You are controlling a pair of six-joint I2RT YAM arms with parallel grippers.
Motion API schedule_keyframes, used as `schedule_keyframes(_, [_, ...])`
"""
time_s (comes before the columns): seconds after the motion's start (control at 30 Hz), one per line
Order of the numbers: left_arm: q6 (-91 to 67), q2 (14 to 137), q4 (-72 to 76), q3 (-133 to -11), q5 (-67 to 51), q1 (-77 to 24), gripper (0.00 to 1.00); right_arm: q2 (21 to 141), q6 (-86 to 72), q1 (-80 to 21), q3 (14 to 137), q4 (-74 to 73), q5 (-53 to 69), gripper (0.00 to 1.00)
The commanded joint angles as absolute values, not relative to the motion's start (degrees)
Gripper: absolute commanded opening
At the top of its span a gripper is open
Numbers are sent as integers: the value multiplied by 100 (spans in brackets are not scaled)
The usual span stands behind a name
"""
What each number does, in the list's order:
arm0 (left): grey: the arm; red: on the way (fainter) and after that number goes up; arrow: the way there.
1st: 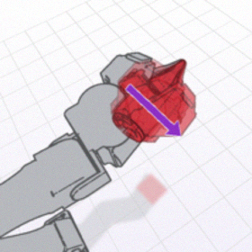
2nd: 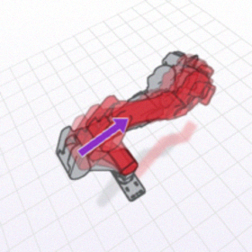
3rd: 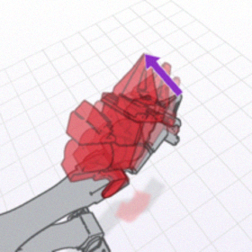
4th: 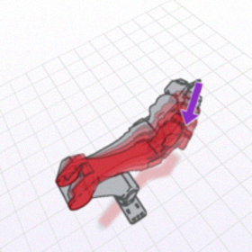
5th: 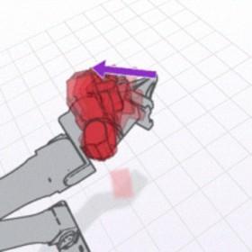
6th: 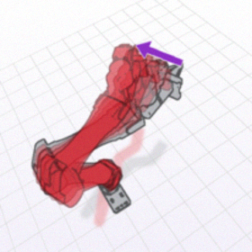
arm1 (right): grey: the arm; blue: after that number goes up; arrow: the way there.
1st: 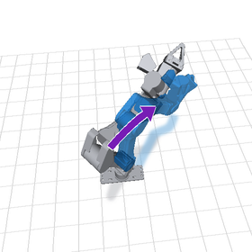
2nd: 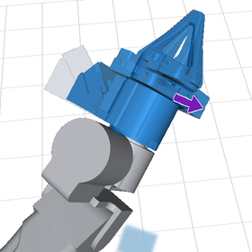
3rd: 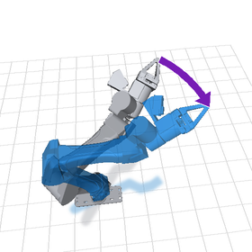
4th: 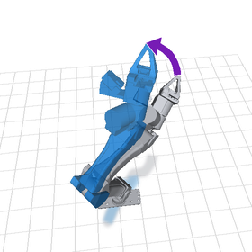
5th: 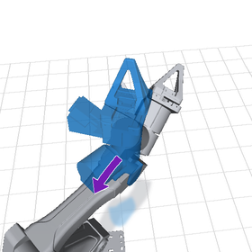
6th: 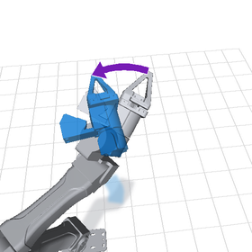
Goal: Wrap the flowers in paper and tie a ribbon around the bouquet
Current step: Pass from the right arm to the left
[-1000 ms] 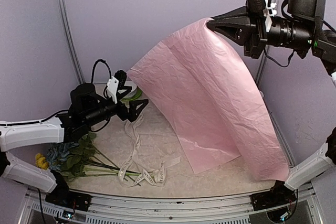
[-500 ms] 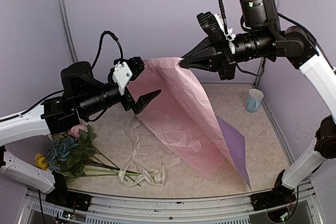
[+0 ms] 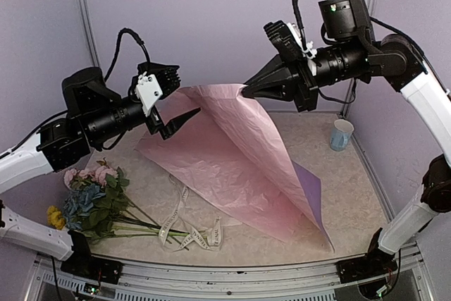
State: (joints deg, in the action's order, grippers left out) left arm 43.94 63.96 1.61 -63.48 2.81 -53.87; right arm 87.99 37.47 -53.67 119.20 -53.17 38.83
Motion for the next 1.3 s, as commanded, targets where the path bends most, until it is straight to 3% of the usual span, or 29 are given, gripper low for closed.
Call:
schedule_keyframes(0.0, [4386, 6487, -597, -6928, -578, -5291, 99, 8933, 3817, -5473, 11999, -5412, 3923, 0])
schedule_keyframes(0.33, [4443, 6746, -1680, -7254, -1693, -5098, 99, 9059, 3928, -5641, 11903, -5393, 3940, 0])
schedule_keyframes(0.47, [4355, 6768, -1574, -7065, -1601, -5118, 96, 9105, 3984, -5636, 11935, -5418, 4004, 0])
schedule_keyframes(0.53, [4284, 6901, -1656, -7165, -1549, -5124, 75, 9152, 3986, -5642, 11993, -5468, 4016, 0])
schedule_keyframes(0.6, [4168, 7033, -1813, -7326, -1574, -5117, 35, 9177, 3979, -5637, 12015, -5481, 4007, 0])
schedule_keyframes(0.63, [4109, 7064, -1881, -7378, -1611, -5116, 22, 9147, 3964, -5635, 12008, -5461, 3996, 0])
schedule_keyframes(0.73, [3914, 7028, -1803, -7312, -1497, -5115, 0, 8944, 3741, -5611, 11767, -5142, 3742, 0])
schedule_keyframes(0.77, [3729, 6985, -1623, -7232, -1285, -5109, 0, 8828, 3567, -5567, 11573, -4890, 3535, 9])
schedule_keyframes(0.8, [3499, 6941, -1430, -7161, -1075, -5077, 0, 8693, 3357, -5494, 11349, -4610, 3330, 31])
schedule_keyframes(0.87, [2966, 6904, -1146, -7139, -884, -4824, 0, 8423, 2926, -5216, 10701, -4031, 3081, 87])
schedule_keyframes(0.9, [2586, 6908, -1101, -7163, -881, -4670, 0, 8299, 2692, -5005, 10469, -3710, 3084, 98])
schedule_keyframes(1.13, [1367, 6911, -738, -7108, -756, -3772, 0, 7286, 2064, -3098, 8579, -2553, 3927, 100])
schedule_keyframes(1.27, [246, 7028, -657, -7148, -468, -3070, 0, 6857, 1525, -1769, 7291, -1705, 5110, 100])
